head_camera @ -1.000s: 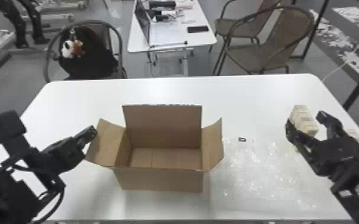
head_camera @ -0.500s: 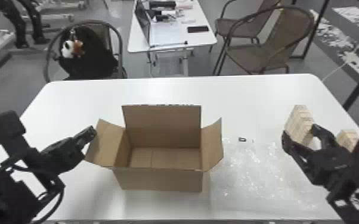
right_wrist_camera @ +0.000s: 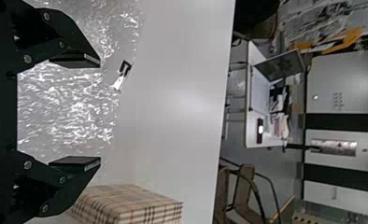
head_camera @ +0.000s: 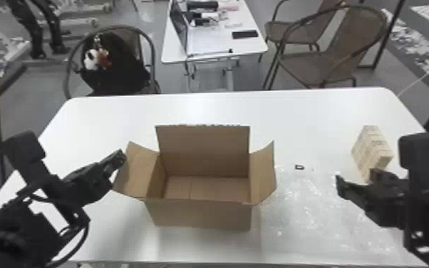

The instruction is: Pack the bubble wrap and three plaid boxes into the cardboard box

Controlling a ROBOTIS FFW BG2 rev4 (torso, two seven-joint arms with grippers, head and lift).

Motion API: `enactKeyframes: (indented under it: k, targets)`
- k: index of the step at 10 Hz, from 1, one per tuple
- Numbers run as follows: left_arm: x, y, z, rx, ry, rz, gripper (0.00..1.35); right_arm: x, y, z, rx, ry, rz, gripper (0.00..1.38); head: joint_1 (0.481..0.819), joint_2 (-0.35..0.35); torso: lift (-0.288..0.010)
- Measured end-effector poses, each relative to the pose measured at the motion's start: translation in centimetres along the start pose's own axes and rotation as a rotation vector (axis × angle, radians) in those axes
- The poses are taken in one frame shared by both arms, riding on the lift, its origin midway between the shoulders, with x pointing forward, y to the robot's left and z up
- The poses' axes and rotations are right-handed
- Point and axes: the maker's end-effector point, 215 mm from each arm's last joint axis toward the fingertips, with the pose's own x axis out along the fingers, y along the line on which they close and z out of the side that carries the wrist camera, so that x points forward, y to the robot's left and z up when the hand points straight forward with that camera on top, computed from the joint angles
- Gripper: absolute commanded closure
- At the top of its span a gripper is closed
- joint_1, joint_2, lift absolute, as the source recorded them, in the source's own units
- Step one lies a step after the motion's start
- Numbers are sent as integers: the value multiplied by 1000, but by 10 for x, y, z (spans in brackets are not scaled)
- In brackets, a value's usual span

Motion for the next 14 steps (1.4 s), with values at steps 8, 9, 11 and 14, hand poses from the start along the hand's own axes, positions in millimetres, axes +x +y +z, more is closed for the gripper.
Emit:
enactKeyframes:
  k: [8, 9, 11, 14]
  targets:
    - [1, -2, 1, 8, -6, -2, 1208, 33, 53, -79, 242, 266, 164, 677, 695, 150, -148]
    - [1, -2, 1, 8, -7, 0, 1208, 33, 52, -82, 244, 274, 155, 618, 695, 148, -148]
    - [0, 0, 1, 9, -10, 3, 1208, 36, 57, -92, 285, 300, 179, 1046, 695, 156, -148]
    - [-1, 2, 3, 12, -20, 9, 1208, 43, 57, -92, 319, 279, 166, 1119, 695, 159, -148]
